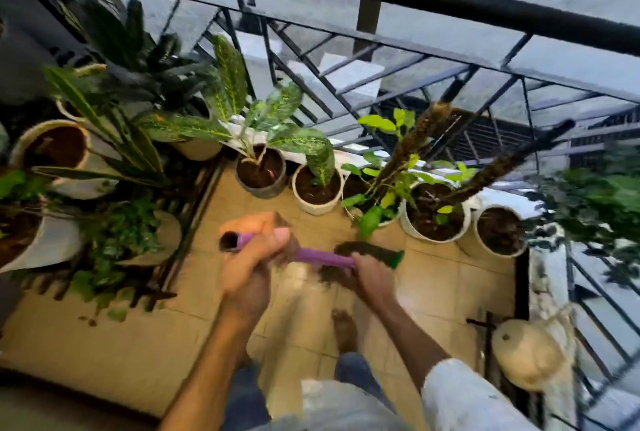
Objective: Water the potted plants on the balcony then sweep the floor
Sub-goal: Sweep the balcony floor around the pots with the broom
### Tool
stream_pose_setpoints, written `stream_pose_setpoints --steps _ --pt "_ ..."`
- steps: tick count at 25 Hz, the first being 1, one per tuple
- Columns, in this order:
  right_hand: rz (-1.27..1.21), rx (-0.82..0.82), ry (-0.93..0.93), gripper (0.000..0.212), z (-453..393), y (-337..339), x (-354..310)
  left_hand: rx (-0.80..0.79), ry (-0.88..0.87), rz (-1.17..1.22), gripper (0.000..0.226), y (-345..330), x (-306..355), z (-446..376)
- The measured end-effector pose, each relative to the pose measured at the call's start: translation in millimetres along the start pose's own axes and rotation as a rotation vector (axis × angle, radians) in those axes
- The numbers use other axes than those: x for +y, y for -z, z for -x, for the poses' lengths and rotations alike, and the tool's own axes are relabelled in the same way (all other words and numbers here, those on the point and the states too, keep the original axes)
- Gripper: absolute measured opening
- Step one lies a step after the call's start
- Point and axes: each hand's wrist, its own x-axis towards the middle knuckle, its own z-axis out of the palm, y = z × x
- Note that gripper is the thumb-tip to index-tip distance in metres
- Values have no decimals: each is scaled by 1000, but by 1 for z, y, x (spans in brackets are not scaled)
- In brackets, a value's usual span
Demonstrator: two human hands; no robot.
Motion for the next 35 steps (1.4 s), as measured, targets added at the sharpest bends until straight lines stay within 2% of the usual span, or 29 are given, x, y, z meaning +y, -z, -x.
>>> stream_pose_setpoints --steps 3,5,7,10,13,17,20,23,26,31,35 --pt "134 -124 -158 29 17 19 101 -134 155 -199 26 -45 -57 20" --pt "158 -167 -271 26 31 19 150 -154 251 -238 28 -58 -97 46" --pt "97 -185 -285 21 45 7 179 -96 347 -282 30 -58 -117 74" --pt "72 -153 -209 10 70 -8 183 65 379 -235 33 -56 -125 117" --pt "55 -174 -38 11 94 -21 146 129 263 -196 40 -42 -104 141" --pt "113 -194 254 36 108 -37 80 220 57 -143 53 5 -37 163" --pt "59 -311 430 38 147 -29 -26 344 -85 -162 53 56 40 219" --pt "74 -251 591 37 203 -54 -132 416 -211 -212 51 98 113 295" --pt "-23 -237 698 30 255 -78 -215 404 -288 -361 48 118 169 347" --pt "-307 -236 869 19 313 -83 -336 255 -329 -578 43 121 236 404" --pt "-365 -289 934 30 327 -98 -388 174 -312 -801 38 136 247 431"
